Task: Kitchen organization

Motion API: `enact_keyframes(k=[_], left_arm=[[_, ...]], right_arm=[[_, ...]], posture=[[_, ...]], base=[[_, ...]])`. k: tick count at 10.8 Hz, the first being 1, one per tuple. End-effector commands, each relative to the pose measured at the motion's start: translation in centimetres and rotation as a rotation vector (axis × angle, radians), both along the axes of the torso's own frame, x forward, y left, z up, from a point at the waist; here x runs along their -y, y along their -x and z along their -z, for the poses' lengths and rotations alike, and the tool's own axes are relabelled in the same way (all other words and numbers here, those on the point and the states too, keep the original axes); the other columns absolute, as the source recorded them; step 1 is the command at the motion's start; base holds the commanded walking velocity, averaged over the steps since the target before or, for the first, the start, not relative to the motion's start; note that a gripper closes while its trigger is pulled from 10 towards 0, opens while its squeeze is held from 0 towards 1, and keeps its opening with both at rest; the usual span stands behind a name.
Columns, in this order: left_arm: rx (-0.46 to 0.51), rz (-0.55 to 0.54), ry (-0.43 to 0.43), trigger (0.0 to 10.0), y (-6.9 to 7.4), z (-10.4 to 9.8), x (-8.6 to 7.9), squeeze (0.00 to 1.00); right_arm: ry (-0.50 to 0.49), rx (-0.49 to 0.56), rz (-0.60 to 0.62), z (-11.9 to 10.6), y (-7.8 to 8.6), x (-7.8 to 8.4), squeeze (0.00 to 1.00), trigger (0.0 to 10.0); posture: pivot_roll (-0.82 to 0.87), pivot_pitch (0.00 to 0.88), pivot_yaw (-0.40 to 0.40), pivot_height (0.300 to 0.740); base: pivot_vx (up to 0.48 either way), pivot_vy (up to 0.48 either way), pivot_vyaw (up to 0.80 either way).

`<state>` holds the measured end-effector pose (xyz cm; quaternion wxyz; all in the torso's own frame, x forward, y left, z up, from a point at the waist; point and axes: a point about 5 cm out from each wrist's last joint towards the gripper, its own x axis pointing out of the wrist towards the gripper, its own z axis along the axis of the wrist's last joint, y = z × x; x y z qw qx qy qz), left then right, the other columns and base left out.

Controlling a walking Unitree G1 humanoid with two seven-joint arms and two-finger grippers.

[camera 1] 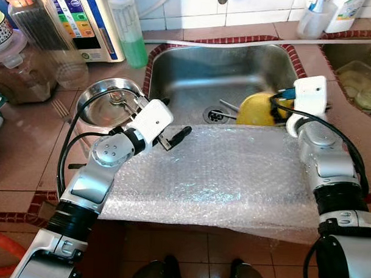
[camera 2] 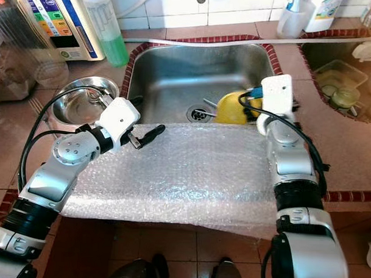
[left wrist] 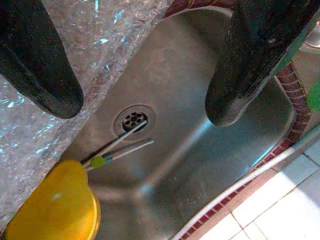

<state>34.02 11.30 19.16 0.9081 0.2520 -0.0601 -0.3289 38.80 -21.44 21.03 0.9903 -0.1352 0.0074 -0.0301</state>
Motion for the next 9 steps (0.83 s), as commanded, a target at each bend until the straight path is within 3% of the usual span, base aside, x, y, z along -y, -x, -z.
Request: enact_keyframes(k=[1,2,3,4,5,6,7,9], left_arm=[[0.016,-0.017,-0.01,10.0,0.1,-0.1,-0.4,1.0],[0.03,-0.023,-0.007,10.0,0.0,-0.3,-0.4,1.0],[0.051,-0.038,-0.009,10.0,-0.2,-0.6,-0.6,1.0],[0.052,-0.036,-0.011,10.0,-0.2,-0.6,-0.6,0.84],[0.053,-0.032,-0.015,10.0,-0.2,-0.7,-0.5,0.0],[0.053,-0.031,-0.014,10.0,-0.2,-0.7,-0.5,0.0],[0.054,-0.028,-0.017,10.0,-0.1,-0.7,-0.5,0.0],[0.058,-0.026,-0.025,10.0,-0.1,-0.6,-0.6,0.0]], right_arm=[[0.018,0.101,-0.019,-1.4,0.1,-0.6,1.0,10.0],[0.02,0.189,-0.025,-2.6,0.2,-0.9,1.0,10.0],[-0.004,0.15,-0.046,-2.4,-0.1,-1.2,1.0,10.0],[-0.03,0.094,-0.033,-1.5,-0.2,-1.0,1.0,10.0],[-0.115,-0.054,-0.043,0.5,-0.3,-1.0,1.0,10.0],[-0.071,-0.116,-0.061,1.5,-0.3,-1.4,1.0,10.0],[-0.098,-0.12,-0.053,1.6,-0.3,-1.4,1.0,10.0],[-0.332,-0.143,-0.097,1.2,-0.6,-2.0,1.0,10.0]], posture=[[-0.18,0.222,0.164,0.74],[-0.18,0.221,0.165,0.74],[-0.18,0.217,0.168,0.74],[-0.18,0.217,0.168,0.74],[-0.17,0.213,0.17,0.74],[-0.17,0.212,0.17,0.74],[-0.17,0.212,0.17,0.74],[-0.17,0.209,0.17,0.74]], base=[[0.0,0.0,0.0],[0.0,0.0,0.0],[0.0,0.0,0.0],[0.0,0.0,0.0],[0.0,0.0,0.0],[0.0,0.0,0.0],[0.0,0.0,0.0],[0.0,0.0,0.0]])
